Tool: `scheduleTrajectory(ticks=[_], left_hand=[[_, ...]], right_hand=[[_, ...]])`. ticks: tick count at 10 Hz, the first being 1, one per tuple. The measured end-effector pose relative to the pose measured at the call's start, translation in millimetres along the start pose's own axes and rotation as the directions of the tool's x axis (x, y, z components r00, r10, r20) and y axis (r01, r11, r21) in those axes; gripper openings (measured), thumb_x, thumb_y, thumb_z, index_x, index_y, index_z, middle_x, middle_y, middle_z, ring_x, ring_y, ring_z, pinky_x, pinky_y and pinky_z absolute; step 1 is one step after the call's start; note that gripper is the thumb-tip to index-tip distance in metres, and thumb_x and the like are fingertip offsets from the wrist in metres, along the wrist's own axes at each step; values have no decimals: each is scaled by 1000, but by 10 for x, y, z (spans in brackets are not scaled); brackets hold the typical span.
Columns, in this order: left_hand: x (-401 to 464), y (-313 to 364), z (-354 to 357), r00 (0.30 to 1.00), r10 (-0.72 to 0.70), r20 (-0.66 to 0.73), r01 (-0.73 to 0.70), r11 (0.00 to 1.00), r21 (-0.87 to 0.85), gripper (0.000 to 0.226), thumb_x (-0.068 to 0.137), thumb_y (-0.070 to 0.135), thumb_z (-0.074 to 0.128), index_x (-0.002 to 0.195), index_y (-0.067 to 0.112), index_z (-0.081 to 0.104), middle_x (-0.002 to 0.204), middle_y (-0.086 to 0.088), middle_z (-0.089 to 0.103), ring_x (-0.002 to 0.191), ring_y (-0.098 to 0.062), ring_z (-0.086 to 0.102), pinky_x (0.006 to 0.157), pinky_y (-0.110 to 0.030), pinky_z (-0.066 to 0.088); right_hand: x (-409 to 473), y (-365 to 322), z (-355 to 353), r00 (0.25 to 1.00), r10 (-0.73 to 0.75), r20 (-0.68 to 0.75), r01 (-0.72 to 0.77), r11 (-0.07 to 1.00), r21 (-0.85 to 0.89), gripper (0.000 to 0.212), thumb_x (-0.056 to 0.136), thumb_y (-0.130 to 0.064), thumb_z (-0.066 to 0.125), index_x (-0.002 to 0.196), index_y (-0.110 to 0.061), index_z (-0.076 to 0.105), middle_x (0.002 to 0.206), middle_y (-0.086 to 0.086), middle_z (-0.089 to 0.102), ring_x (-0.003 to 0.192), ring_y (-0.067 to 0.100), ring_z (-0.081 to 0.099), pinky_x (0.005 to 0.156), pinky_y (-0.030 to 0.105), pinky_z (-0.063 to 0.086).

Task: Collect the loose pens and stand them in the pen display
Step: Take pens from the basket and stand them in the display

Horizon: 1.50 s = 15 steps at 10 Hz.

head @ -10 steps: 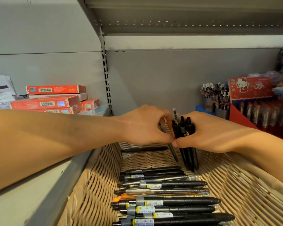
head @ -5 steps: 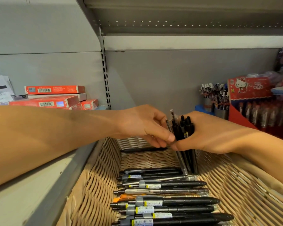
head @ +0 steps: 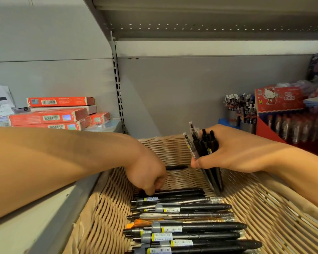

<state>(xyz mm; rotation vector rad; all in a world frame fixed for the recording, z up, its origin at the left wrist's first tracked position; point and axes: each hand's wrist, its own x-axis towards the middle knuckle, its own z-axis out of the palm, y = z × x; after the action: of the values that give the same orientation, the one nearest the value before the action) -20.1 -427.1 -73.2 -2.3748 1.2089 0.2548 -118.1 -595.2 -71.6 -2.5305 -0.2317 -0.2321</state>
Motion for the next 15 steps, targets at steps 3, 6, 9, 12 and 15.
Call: scheduleTrajectory(ticks=[3, 6, 9, 12, 15], left_hand=[[75, -77, -86, 976, 40, -216, -109, 943, -315, 21, 96, 28, 52, 111, 25, 66, 86, 5, 73, 74, -4, 69, 71, -22, 46], [114, -133, -156, 849, -142, -509, -384, 496, -779, 19, 84, 19, 79, 97, 14, 66, 92, -10, 76, 70, -14, 74, 69, -25, 61], [53, -15, -210, 816, -168, -553, -531, 159, -832, 31, 82, -9, 72, 102, 14, 66, 98, -9, 68, 88, -19, 74, 81, -32, 62], [-575, 152, -680, 698, -288, -655, -507, 447, -737, 29, 94, 17, 63, 122, 9, 65, 109, -14, 72, 100, -25, 71, 91, -43, 58], [-1673, -173, -468, 386, -554, -737, -661, 390, -640, 57, 85, 25, 78, 136, 17, 55, 115, -2, 67, 105, -17, 67, 94, -32, 54]], right_hand=[[11, 13, 2, 1000, 21, -5, -21, 1000, -11, 6, 85, -21, 74, 83, -21, 67, 66, 1, 58, 61, 7, 54, 60, 27, 43], [55, 76, 10, 996, 55, -72, -60, 997, -57, 15, 84, -28, 75, 86, -16, 66, 65, -7, 56, 59, 6, 52, 59, 23, 41], [36, 86, 10, 983, 43, -178, -32, 997, 65, 16, 82, -24, 80, 95, -30, 73, 89, -8, 76, 83, 4, 70, 76, 21, 51], [40, -303, -109, 942, 77, -327, 41, 939, 341, 27, 92, -7, 66, 103, -31, 68, 87, -7, 77, 87, 12, 72, 82, 35, 56], [164, -1788, 195, 940, -116, -320, 294, 751, 591, 16, 97, -8, 62, 98, -24, 65, 70, -8, 76, 70, 10, 76, 58, 24, 58]])
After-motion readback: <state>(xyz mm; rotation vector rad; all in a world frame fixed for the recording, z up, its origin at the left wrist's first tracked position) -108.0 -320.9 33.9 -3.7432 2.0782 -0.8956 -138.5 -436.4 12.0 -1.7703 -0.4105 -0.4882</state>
